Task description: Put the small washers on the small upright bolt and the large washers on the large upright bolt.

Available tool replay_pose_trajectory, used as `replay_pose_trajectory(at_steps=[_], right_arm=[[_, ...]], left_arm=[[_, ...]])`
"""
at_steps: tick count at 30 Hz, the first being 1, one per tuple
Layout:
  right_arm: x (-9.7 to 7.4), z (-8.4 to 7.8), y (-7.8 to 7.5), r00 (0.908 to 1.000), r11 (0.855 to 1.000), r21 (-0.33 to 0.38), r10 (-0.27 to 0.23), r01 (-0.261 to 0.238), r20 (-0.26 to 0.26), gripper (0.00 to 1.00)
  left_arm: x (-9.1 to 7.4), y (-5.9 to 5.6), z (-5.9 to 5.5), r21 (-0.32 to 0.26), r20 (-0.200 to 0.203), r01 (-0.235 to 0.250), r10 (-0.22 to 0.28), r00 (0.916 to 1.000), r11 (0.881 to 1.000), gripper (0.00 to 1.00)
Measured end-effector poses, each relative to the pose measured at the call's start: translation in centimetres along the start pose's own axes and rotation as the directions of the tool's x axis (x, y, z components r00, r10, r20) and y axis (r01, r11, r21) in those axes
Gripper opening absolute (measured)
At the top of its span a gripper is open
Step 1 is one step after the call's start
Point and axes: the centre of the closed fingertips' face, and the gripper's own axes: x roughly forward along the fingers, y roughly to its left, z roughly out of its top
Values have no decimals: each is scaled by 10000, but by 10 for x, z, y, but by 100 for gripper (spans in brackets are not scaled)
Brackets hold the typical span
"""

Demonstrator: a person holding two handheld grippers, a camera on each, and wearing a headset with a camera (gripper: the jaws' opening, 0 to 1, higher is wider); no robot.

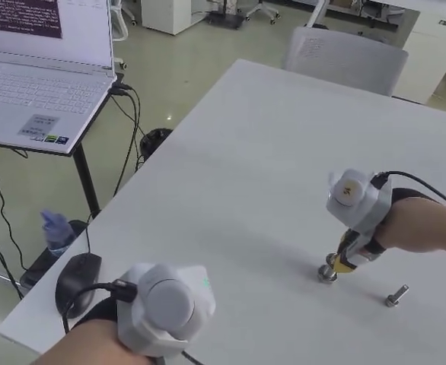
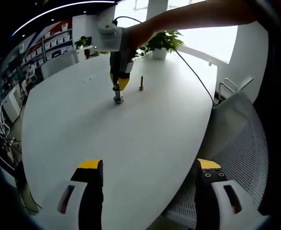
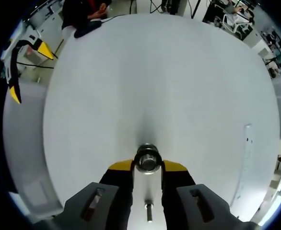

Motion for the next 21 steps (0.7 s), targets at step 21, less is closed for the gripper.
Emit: replay_pose_trajectory(at_steps=[21], right_arm=[[33,-4,-1,9995,9999,-108,-44,41,-300,22]], left_arm=[[-3,3,-7,-257,-69,-67,65,10000,9996,78]])
